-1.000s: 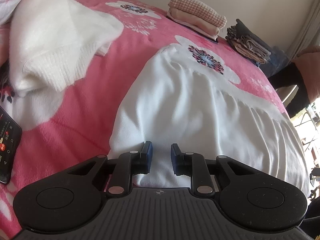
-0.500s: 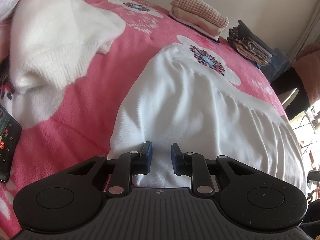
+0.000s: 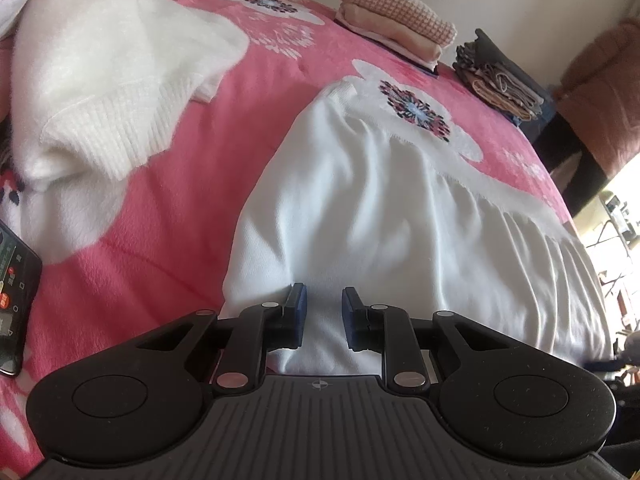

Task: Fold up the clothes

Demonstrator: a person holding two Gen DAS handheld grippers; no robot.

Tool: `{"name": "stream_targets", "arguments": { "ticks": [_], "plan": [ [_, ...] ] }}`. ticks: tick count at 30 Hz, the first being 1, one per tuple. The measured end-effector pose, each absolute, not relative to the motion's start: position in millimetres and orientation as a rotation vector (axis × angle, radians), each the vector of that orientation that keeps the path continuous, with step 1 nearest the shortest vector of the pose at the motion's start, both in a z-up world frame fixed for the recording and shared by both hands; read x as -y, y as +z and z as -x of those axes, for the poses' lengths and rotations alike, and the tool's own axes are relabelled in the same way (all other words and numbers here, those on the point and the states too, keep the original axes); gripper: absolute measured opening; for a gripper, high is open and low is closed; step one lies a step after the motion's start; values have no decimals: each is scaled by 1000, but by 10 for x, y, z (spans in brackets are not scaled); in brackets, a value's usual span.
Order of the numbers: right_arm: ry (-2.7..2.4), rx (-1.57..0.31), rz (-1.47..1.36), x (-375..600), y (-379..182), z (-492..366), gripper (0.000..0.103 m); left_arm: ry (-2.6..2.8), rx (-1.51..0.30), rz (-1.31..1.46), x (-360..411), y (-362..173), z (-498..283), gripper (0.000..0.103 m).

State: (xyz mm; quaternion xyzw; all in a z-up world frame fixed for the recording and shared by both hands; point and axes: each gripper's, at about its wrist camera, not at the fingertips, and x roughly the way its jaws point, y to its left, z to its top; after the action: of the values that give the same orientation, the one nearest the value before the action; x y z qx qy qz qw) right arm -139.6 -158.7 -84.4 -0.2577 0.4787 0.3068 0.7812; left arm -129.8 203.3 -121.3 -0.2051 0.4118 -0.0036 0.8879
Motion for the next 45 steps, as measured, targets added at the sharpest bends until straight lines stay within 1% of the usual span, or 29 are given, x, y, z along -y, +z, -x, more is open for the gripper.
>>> {"name": "stream_targets", "arguments": {
  "ticks": [3, 5, 10, 12, 14, 18, 21, 23, 25, 28, 32, 34, 37, 41, 42, 45],
  "plan": [
    [562, -1130, 615, 1979, -823, 1476, 20, -12, -859, 428, -2044, -1212, 1291, 21],
    [502, -1158, 630, 2095, -746, 1470, 20, -9, -859, 427, -2038, -1213, 1292, 21],
    [569, -994, 575, 1752, -500, 1325, 20, 0, -858, 424, -2018, -1207, 1288, 21],
    [614, -940, 590, 1528, -551, 1257, 20, 0, -860, 427, -2026, -1206, 1284, 21],
    [653, -924, 620, 1376, -662, 1182, 20, -5, -861, 437, -2047, -1208, 1283, 21],
    [598, -994, 729, 1689, -821, 1133, 20, -21, -859, 448, -2085, -1229, 1281, 21],
    [506, -1078, 748, 2016, -756, 1103, 21, -38, -864, 429, -2086, -1239, 1273, 21],
    [451, -1083, 769, 2046, -671, 1077, 21, -49, -868, 416, -2083, -1234, 1266, 21],
    [491, -1023, 745, 1909, -541, 1065, 21, -57, -873, 404, -2081, -1228, 1258, 21],
    [678, -908, 670, 1415, -438, 1084, 21, -56, -888, 402, -2079, -1215, 1234, 21],
    [927, -790, 710, 603, -656, 1177, 21, -59, -898, 403, -2090, -1219, 1222, 21],
    [990, -784, 742, 344, -821, 1167, 21, -70, -903, 404, -2109, -1223, 1219, 21],
    [979, -827, 838, 416, -974, 1140, 20, -93, -908, 409, -2152, -1235, 1212, 21],
    [879, -935, 865, 868, -807, 1077, 20, -114, -907, 422, -2187, -1257, 1208, 21],
    [859, -941, 870, 923, -734, 1073, 20, -116, -903, 420, -2187, -1261, 1211, 21],
    [904, -857, 833, 756, -542, 1089, 20, -116, -902, 413, -2175, -1254, 1220, 21]
  ]
}}
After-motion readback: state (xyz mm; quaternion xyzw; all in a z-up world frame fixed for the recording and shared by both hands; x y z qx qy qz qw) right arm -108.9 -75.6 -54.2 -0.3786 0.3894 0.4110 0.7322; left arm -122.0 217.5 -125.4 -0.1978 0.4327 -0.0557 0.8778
